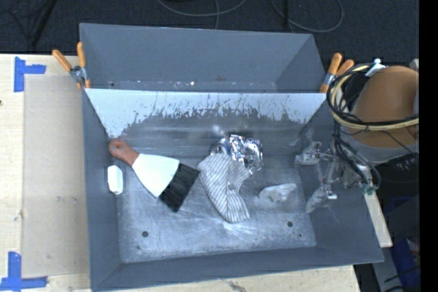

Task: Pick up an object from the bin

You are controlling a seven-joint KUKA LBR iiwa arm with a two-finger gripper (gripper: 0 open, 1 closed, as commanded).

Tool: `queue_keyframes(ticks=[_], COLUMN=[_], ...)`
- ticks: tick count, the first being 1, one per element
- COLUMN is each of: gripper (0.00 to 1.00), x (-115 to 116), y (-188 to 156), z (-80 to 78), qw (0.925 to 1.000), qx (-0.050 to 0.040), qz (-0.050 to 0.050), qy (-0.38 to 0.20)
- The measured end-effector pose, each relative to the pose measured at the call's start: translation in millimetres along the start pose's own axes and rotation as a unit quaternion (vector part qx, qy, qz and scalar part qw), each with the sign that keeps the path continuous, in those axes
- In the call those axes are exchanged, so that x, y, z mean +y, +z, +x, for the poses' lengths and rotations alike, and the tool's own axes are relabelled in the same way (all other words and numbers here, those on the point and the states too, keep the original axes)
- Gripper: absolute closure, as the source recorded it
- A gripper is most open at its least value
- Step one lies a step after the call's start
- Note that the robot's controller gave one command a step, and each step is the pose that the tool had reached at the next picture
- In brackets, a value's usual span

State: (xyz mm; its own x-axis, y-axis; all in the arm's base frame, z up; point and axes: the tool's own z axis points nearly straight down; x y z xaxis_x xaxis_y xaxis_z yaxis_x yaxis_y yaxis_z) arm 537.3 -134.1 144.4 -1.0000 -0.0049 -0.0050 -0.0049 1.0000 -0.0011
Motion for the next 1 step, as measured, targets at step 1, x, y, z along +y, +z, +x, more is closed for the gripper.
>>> queue_keyframes(ticks=[1], gripper=[0.00], x=[5.6], y=[18.6], z=[-9.7], qw=[0.9998], qx=[0.0051], qz=[-0.001], qy=[-0.017])
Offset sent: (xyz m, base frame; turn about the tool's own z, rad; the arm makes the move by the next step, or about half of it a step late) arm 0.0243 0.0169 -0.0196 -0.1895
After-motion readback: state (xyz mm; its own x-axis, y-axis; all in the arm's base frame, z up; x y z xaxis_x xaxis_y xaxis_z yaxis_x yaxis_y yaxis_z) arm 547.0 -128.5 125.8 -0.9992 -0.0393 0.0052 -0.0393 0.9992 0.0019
